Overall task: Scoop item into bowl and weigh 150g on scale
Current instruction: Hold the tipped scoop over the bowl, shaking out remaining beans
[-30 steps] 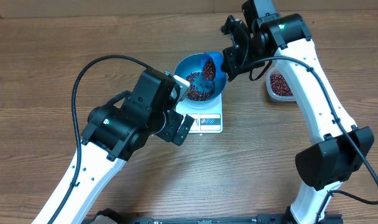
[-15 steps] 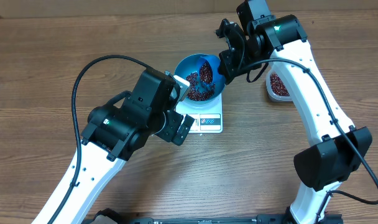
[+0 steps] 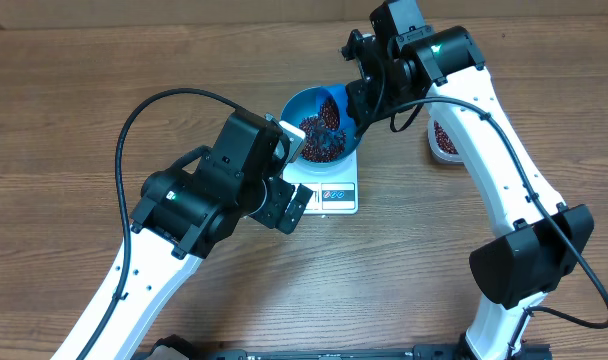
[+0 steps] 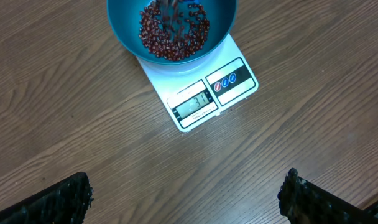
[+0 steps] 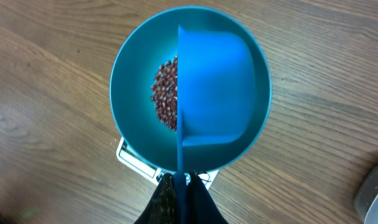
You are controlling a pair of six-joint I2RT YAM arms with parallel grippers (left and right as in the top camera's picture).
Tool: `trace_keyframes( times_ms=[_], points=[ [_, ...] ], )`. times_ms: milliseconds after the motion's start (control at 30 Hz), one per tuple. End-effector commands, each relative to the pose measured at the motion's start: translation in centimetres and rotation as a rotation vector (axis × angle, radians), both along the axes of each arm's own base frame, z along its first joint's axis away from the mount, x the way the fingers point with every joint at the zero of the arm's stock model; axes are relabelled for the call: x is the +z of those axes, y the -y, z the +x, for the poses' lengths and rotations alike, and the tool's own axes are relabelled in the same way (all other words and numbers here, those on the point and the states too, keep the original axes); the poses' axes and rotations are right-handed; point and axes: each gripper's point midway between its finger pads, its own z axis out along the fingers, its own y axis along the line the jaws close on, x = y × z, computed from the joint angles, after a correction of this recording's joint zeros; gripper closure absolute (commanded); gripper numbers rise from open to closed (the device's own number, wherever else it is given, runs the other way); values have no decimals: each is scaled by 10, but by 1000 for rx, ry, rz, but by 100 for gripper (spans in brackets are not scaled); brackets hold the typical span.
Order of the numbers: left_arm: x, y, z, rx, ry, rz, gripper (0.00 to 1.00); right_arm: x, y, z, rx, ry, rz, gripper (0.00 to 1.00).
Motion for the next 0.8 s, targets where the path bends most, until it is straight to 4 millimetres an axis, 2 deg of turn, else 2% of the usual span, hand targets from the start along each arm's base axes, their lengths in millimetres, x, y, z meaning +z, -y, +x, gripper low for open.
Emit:
trace_keyframes(
  times_ms=[0,100,167,200,300,400,467,567,700,767],
  points=[
    [4,1,2,-14,8,-7,1,28,-3,-2,-6,53,47,96],
    [4,1,2,-14,8,-7,0,26,-2,-8,58,58,14,96],
    [4,1,2,-14,8,-7,0,24,4,-4,27,66,-16,96],
    [4,1,2,-14,8,-7,0,25,9,3,-56,71,-24,96],
    [4,1,2,-14,8,-7,0,28,4,5,-78,64,17,96],
    [4,1,2,-14,8,-7,1,28,-8,-7,44,57,40,96],
    [4,1,2,-14,8,-7,0,25,-3,-9,66,61,4,96],
    [4,1,2,-14,8,-7,0,25,3,-1,-14,67,-14,96],
    [4,1,2,-14,8,-7,0,28,-4,-2,-17,57,32,96],
    [4,1,2,-14,8,-7,0,27,-9,-9,45,51,36,96]
  ],
)
